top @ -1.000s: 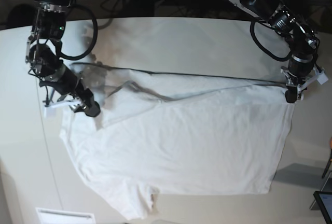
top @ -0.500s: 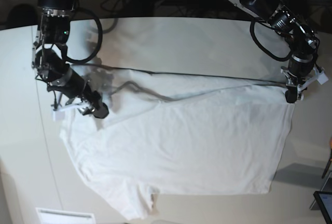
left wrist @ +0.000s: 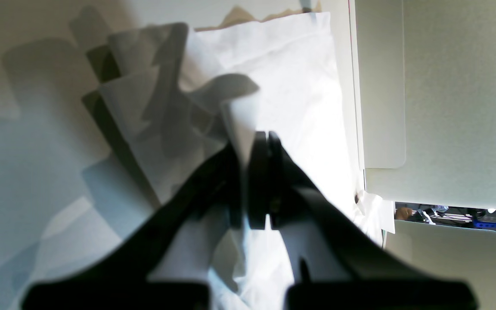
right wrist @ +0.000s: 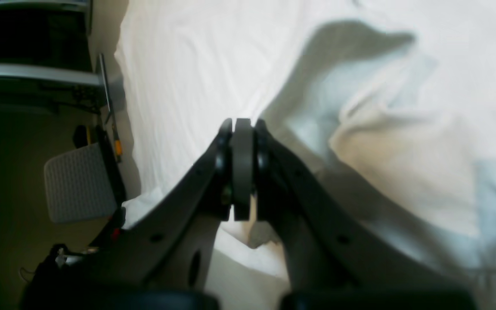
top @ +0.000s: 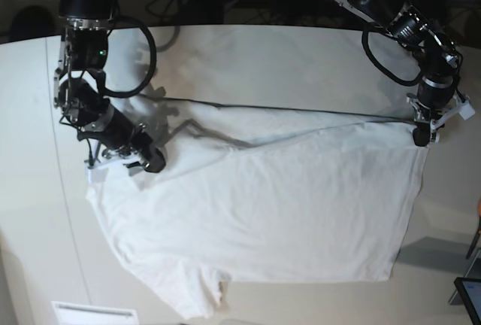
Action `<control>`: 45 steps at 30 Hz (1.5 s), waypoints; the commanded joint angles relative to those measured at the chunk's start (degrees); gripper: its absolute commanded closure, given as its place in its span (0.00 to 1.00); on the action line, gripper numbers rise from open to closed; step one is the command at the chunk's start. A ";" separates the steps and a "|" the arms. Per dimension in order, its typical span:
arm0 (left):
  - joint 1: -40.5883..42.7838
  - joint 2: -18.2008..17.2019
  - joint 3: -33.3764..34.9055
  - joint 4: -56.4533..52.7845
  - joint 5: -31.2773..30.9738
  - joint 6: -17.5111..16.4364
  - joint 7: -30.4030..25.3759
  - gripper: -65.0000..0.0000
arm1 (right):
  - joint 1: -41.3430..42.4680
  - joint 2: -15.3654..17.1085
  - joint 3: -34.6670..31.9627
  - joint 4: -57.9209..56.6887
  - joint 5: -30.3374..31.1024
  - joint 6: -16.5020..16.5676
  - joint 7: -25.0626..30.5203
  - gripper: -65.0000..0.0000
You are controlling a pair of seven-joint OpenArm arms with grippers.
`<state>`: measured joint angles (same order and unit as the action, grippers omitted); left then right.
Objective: Fold the T-shirt properly
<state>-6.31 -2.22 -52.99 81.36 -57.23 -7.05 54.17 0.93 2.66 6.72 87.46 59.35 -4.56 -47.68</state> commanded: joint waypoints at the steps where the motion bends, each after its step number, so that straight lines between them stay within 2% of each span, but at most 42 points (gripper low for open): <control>1: -0.77 -0.64 0.03 1.32 -1.36 -0.56 -0.68 1.00 | 2.19 0.20 0.00 0.76 1.09 0.73 0.43 1.00; 17: -2.35 -0.55 0.03 0.88 -1.36 -0.56 -0.77 1.00 | 11.07 -0.94 -0.08 -6.27 1.26 1.00 0.43 1.00; 28: -3.76 -0.64 0.03 0.88 -1.01 -0.56 -0.77 1.00 | 16.52 -1.03 -5.18 -12.52 1.26 1.08 1.04 1.00; 35: -3.85 -0.64 0.03 0.79 -1.01 -0.56 -0.85 1.00 | 17.93 -0.77 -6.85 -13.31 1.26 1.17 3.86 1.00; 37: -3.85 -0.55 0.03 0.79 -1.01 -0.56 -2.17 0.99 | 18.19 -0.85 -6.76 -14.45 1.26 1.61 4.12 1.00; 39: -3.32 -0.37 0.11 0.62 -1.01 -0.56 -4.99 0.99 | 19.07 -0.94 -6.68 -15.50 1.26 3.46 4.56 1.00; 41: -3.23 -0.11 0.11 -0.88 -1.27 -0.56 -6.48 0.95 | 19.25 -0.94 -6.68 -16.47 1.26 4.43 5.79 1.00; 45: -3.41 -0.20 0.03 -4.48 -1.36 -0.56 -8.50 0.75 | 19.51 -0.94 -6.68 -18.49 1.26 6.80 7.64 1.00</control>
<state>-8.71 -1.41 -52.99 75.81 -57.17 -6.85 46.50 18.70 1.72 -0.12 68.05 59.61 1.63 -41.23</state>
